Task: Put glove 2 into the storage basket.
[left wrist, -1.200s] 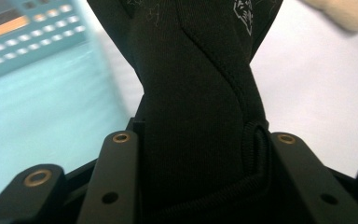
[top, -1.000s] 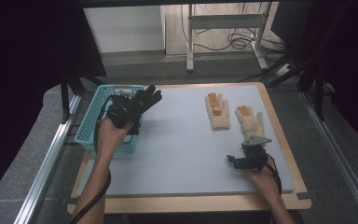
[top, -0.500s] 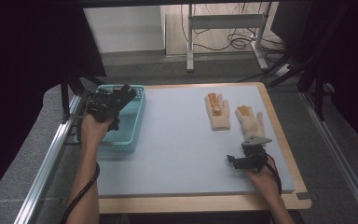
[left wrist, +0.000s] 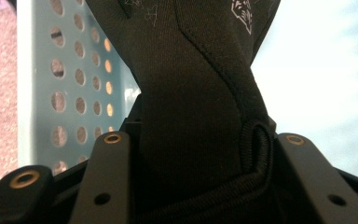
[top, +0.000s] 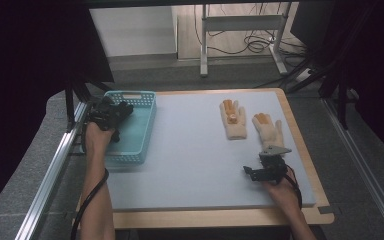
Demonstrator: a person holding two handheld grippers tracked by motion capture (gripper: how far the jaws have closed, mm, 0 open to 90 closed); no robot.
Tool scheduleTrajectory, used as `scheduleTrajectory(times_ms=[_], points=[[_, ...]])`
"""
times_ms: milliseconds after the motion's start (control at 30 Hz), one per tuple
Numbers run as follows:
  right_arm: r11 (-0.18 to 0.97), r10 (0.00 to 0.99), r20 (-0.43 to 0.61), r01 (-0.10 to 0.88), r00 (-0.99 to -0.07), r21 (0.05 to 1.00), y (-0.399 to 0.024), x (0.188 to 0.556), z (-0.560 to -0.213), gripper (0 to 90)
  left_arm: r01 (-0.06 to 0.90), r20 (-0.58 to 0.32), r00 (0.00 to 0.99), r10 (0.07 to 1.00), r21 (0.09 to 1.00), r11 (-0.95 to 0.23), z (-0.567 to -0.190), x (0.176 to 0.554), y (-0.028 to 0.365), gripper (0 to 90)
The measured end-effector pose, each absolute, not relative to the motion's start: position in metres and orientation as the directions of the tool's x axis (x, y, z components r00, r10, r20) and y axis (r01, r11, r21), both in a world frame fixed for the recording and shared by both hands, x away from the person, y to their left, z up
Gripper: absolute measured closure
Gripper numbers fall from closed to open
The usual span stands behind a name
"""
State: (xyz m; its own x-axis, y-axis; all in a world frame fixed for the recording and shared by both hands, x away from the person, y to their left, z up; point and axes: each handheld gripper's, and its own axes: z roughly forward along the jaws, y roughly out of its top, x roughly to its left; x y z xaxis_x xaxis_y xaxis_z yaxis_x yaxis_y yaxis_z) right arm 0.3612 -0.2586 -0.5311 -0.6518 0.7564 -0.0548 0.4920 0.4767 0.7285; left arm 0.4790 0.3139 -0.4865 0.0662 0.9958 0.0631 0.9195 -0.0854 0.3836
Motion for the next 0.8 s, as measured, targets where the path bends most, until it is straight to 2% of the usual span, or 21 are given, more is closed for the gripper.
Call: scheduleTrajectory(times_ms=[233, 333, 400, 467, 500, 567, 600, 633, 800], points=[[0.477, 0.756, -0.055, 0.492, -0.652, 0.728, -0.259, 0.361, -0.531, 17.7, 0.935, 0.108, 0.068, 0.992, 0.340, -0.101, -0.496, 0.484, 0.313, 52.5], [0.477, 0.756, -0.056, 0.491, -0.652, 0.728, -0.259, 0.361, -0.531, 17.8, 0.939, 0.160, 0.106, 0.981, 0.307, -0.152, -0.503, 0.485, 0.310, 38.0], [0.477, 0.756, -0.056, 0.492, -0.652, 0.728, -0.259, 0.361, -0.531, 17.8, 0.940, 0.156, 0.118, 0.981, 0.301, -0.161, -0.503, 0.485, 0.311, 34.7], [0.477, 0.756, -0.055, 0.492, -0.652, 0.728, -0.259, 0.361, -0.531, 17.8, 0.938, 0.127, 0.124, 0.984, 0.310, -0.158, -0.503, 0.483, 0.312, 23.2], [0.477, 0.756, -0.055, 0.492, -0.652, 0.728, -0.259, 0.361, -0.531, 17.8, 0.937, 0.103, 0.127, 0.986, 0.313, -0.154, -0.501, 0.482, 0.313, 23.2], [0.477, 0.756, -0.055, 0.492, -0.652, 0.728, -0.259, 0.361, -0.531, 17.7, 0.932, 0.073, 0.135, 0.988, 0.328, -0.151, -0.496, 0.480, 0.314, 15.0], [0.477, 0.756, -0.055, 0.492, -0.652, 0.728, -0.259, 0.361, -0.531, 17.7, 0.929, 0.072, 0.137, 0.988, 0.336, -0.153, -0.494, 0.479, 0.314, 15.0], [0.477, 0.756, -0.055, 0.492, -0.652, 0.728, -0.258, 0.361, -0.531, 17.7, 0.925, 0.059, 0.139, 0.989, 0.348, -0.151, -0.491, 0.477, 0.314, 10.4], [0.477, 0.756, -0.056, 0.492, -0.652, 0.728, -0.259, 0.361, -0.531, 17.7, 0.891, -0.038, 0.160, 0.986, 0.436, -0.128, -0.471, 0.466, 0.318, 5.9]])
